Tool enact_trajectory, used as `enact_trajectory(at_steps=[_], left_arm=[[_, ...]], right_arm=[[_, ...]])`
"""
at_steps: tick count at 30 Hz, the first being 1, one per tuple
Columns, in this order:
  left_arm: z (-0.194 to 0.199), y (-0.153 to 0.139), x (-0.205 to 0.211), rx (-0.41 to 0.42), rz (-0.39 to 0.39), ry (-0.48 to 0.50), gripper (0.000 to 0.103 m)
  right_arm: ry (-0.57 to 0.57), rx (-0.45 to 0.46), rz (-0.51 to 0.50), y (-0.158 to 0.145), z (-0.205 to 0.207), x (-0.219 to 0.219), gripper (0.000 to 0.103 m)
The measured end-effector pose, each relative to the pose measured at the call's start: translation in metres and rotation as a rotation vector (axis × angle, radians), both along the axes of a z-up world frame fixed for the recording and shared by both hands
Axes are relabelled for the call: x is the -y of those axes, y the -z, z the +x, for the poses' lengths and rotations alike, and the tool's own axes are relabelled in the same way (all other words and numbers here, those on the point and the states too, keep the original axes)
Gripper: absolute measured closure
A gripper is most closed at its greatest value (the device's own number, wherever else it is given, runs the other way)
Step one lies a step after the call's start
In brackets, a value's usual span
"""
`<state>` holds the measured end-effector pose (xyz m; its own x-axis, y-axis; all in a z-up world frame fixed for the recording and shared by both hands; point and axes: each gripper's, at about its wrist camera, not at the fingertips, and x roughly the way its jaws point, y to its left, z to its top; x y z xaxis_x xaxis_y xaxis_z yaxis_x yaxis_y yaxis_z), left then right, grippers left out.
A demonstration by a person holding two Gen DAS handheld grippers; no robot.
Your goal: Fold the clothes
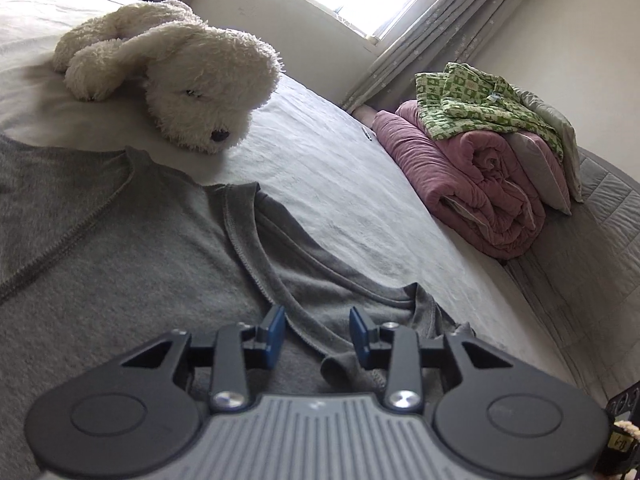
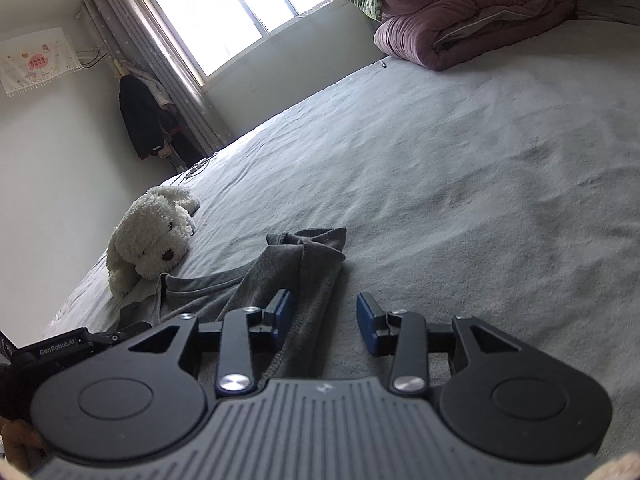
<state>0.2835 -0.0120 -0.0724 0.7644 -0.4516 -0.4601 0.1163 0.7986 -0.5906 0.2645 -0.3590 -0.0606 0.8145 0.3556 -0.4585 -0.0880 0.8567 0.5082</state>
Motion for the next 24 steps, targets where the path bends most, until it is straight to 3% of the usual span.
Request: enact_trajectory(at_steps=[6, 9, 10, 11, 12, 13, 15, 24], left_arm=[[0.002, 0.002, 0.01, -0.024, -0.038, 0.15, 0.067], [0.001, 0.003, 0.022, -0.024, 0.005, 0.177, 0.068], [0.0, 0.002, 0.024, -0.02, 0.02, 0.172, 0.071], [0.0, 0.002, 0.025, -0.018, 0.027, 0.168, 0.081], [0.001, 0.002, 0.027, -0.018, 0.03, 0.165, 0.085], [0.0, 0.002, 0.028, -0.018, 0.032, 0.163, 0.093], [-0.002, -0.003, 0.031, -0.002, 0.045, 0.148, 0.096], [-0.011, -0.03, 0.028, 0.104, 0.098, 0.035, 0.097]], right_arm=[[0.006, 0.01, 0.005, -0.003, 0.029, -0.007, 0.061], [0.014, 0.003, -0.015, 0.008, 0.042, -0.015, 0.064], [0.014, 0.001, -0.016, 0.01, 0.044, -0.016, 0.073], [0.014, 0.0, -0.017, 0.012, 0.045, -0.017, 0.085], [0.019, 0.005, -0.012, 0.012, 0.044, -0.016, 0.089], [0.024, 0.011, -0.007, 0.011, 0.043, -0.015, 0.09], [0.036, 0.026, 0.007, 0.01, 0.041, -0.012, 0.091], [0.04, 0.079, -0.012, 0.003, 0.038, -0.011, 0.092]])
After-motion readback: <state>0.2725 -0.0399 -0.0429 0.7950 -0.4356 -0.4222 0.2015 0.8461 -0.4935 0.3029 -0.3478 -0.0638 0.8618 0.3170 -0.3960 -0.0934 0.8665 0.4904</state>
